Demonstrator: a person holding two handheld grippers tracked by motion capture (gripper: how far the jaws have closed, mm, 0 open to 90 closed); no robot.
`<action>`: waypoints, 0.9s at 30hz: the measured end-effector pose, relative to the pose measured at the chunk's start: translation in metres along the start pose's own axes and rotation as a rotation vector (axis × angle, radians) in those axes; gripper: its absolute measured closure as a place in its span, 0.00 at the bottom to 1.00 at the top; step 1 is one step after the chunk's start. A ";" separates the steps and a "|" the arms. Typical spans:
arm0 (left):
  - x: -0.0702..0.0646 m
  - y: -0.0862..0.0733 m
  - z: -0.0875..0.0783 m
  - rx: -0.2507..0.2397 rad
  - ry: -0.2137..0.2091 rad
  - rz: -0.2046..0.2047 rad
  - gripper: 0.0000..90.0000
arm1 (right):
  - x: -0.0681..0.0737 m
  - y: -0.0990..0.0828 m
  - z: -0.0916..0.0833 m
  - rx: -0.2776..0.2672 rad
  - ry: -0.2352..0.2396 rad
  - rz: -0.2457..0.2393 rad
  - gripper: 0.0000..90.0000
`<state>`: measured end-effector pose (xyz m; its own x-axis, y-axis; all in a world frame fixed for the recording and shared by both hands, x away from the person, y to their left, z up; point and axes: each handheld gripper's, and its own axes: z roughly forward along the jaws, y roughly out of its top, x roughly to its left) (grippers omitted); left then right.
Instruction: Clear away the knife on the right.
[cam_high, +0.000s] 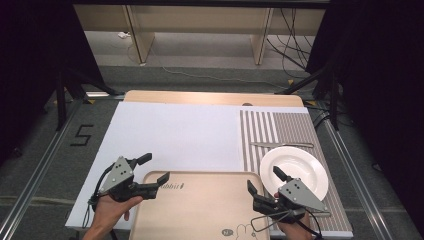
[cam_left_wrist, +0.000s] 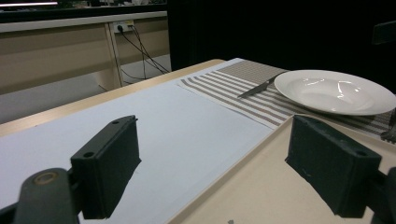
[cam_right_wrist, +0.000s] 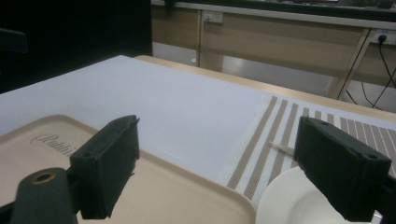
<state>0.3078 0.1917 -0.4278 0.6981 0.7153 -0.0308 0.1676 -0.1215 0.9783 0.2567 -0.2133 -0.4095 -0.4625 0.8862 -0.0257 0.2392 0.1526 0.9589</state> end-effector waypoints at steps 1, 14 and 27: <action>0.000 0.000 0.000 -0.002 0.004 -0.009 0.18 | 0.000 0.000 0.000 -0.003 0.002 0.003 0.17; 0.001 0.001 -0.001 -0.011 0.006 -0.015 0.18 | 0.000 0.000 0.001 -0.011 0.001 -0.004 0.17; -0.001 0.001 -0.001 -0.027 -0.001 0.013 0.18 | -0.008 0.009 -0.005 -0.054 -0.033 -0.042 0.17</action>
<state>0.3065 0.1912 -0.4261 0.7012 0.7128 -0.0182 0.1394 -0.1120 0.9839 0.2582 -0.2209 -0.3988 -0.4429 0.8934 -0.0748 0.1735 0.1672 0.9705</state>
